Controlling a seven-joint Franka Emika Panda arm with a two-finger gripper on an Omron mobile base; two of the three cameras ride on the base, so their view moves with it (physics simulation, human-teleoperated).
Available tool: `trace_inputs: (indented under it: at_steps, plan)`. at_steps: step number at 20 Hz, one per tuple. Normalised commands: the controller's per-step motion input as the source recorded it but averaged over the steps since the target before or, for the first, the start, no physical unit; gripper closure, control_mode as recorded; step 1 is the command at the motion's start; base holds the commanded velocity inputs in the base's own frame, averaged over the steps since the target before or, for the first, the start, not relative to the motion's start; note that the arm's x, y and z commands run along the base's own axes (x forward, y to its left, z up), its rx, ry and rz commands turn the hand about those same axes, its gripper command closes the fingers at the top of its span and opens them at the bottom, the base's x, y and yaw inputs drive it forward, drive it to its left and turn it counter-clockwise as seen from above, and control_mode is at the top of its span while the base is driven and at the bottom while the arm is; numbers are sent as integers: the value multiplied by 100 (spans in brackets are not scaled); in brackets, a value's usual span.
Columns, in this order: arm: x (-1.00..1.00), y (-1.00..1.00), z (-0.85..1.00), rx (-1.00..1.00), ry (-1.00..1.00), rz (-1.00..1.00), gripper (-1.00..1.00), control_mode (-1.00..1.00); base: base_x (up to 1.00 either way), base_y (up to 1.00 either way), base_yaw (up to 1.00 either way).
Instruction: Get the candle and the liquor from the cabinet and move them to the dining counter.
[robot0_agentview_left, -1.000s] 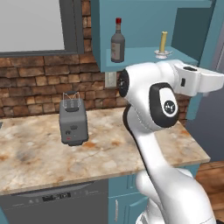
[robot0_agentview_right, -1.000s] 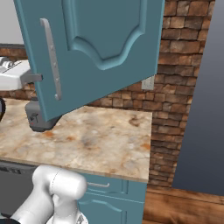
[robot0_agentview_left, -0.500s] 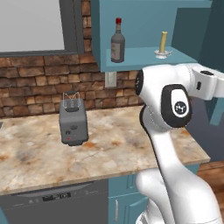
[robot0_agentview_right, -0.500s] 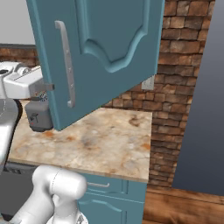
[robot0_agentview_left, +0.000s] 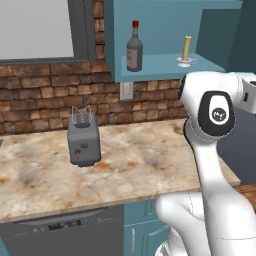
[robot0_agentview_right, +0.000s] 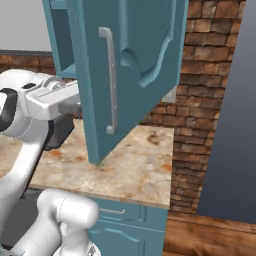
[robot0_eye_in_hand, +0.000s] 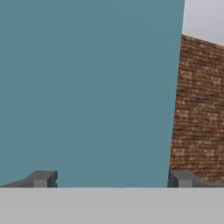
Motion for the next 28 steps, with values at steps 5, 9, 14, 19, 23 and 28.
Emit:
trace_inputs:
  at_steps: [5,9,14,19,23,28]
  plan:
    - [2,-69,-1,0,0,-13,-100,-100,0,0,0]
    - [6,-68,0,0,0,3,-100,-100,0,0,0]
    - [4,-58,-4,0,0,9,-100,-100,0,0,0]
    - [0,-48,-5,0,0,14,-100,-100,0,0,0]
    - [0,-34,-9,0,0,17,-100,-100,0,0,0]
    - [0,-16,-11,0,0,14,-100,-100,0,0,0]
